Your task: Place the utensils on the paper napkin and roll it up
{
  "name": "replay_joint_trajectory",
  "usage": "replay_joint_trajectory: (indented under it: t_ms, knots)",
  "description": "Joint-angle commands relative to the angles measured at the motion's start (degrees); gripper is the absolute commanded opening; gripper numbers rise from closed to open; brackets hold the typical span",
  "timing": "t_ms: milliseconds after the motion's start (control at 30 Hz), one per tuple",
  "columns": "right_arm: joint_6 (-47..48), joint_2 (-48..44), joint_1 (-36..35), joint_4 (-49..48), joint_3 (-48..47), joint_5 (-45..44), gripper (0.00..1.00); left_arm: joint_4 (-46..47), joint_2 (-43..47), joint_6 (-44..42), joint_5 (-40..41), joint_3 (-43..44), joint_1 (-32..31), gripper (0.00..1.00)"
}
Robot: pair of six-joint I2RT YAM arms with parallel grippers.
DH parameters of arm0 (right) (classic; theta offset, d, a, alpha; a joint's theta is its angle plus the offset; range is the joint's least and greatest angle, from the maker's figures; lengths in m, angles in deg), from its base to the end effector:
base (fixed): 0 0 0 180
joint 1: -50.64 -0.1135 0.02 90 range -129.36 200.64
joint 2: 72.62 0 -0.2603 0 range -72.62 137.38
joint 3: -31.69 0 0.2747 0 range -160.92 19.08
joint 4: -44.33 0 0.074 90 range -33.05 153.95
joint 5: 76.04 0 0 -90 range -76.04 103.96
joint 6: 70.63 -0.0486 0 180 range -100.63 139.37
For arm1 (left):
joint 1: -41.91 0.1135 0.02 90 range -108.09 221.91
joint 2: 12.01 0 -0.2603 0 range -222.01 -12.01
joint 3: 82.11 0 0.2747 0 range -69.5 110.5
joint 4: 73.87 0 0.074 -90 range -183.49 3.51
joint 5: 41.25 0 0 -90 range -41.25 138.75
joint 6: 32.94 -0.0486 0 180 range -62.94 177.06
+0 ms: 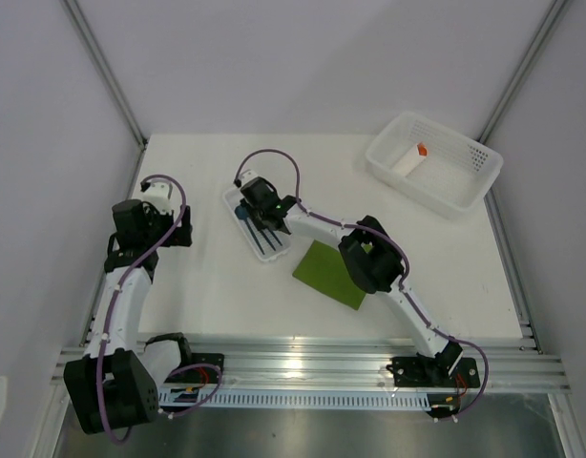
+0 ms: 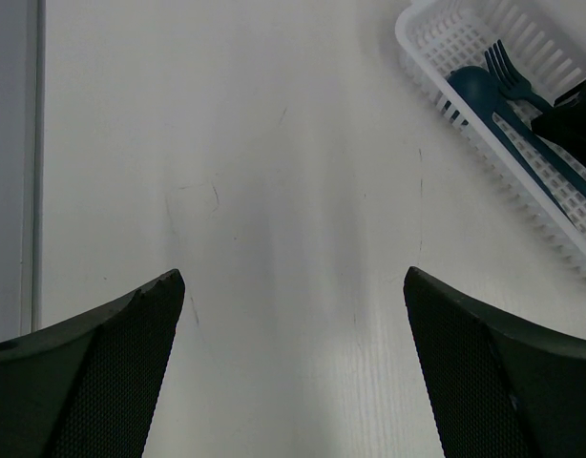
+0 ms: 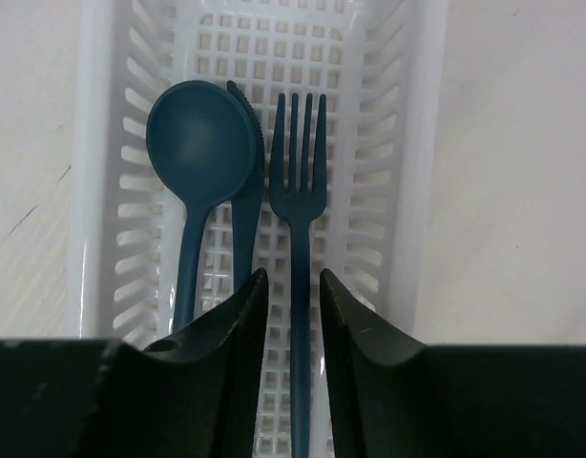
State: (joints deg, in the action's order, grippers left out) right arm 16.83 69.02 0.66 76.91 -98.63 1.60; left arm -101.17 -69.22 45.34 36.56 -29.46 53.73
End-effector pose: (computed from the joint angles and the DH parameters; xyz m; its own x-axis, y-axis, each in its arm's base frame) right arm 0.3816 0.4382 0.1369 -0.4742 -0.4974 -0.7264 -0.6285 0.7691 -0.1163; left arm 0.2527 0.0424 0.2463 -0.5109 0.0959 -0.8543 0.0808 0.9947 0.0634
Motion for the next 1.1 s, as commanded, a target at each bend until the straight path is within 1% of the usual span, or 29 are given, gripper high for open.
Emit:
replay_joint_trajectory:
  t_ms: [0, 33, 167, 300, 367, 533, 733, 900, 1000, 1067]
  knots:
    - [-0.8, 1.8, 0.1, 2.4, -1.9, 1.5, 0.32, 1.2, -0.3, -0.9, -0.5, -0.3, 0.6, 0.99]
    - [-1.0, 1.7, 0.1, 2.4, -1.8, 1.7, 0.28, 1.2, -0.1, -1.0, -0.4, -0.3, 0.6, 1.0]
    - [-1.9, 0.8, 0.1, 1.9, -1.3, 2.8, 0.23, 1.3, -0.2, -1.0, -0.4, -0.3, 0.6, 0.99]
    - [-3.5, -0.4, 0.3, 1.3, -0.9, 4.0, 0.15, 1.1, -0.2, -1.1, -0.5, -0.3, 0.6, 1.0]
    - [-4.0, -1.1, 0.2, 1.0, -0.9, 4.4, 0.13, 1.1, -0.1, -1.2, -0.6, -0.3, 0.6, 1.0]
    - [-5.5, -3.0, 0.4, 0.3, -1.0, 4.1, 0.01, 0.8, 0.1, -1.4, -0.7, -0.2, 0.6, 0.99]
    - [-8.2, -8.3, 0.6, -2.6, -0.4, 2.7, 0.0, 0.7, 0.1, -1.4, -1.0, -0.1, 0.6, 0.99]
    - [-12.0, -15.8, 1.7, -9.1, 3.6, 1.8, 0.0, 0.4, 0.3, -1.5, -1.2, 0.0, 0.6, 0.99]
    - [-14.0, -20.2, 2.3, -10.6, 7.7, -0.1, 0.0, 0.2, 0.3, -1.5, -1.6, 0.0, 0.6, 1.0]
    - [-14.8, -27.2, 2.5, -11.8, 16.0, -3.6, 0.0, 0.1, 0.3, -1.6, -1.9, 0.0, 0.6, 0.99]
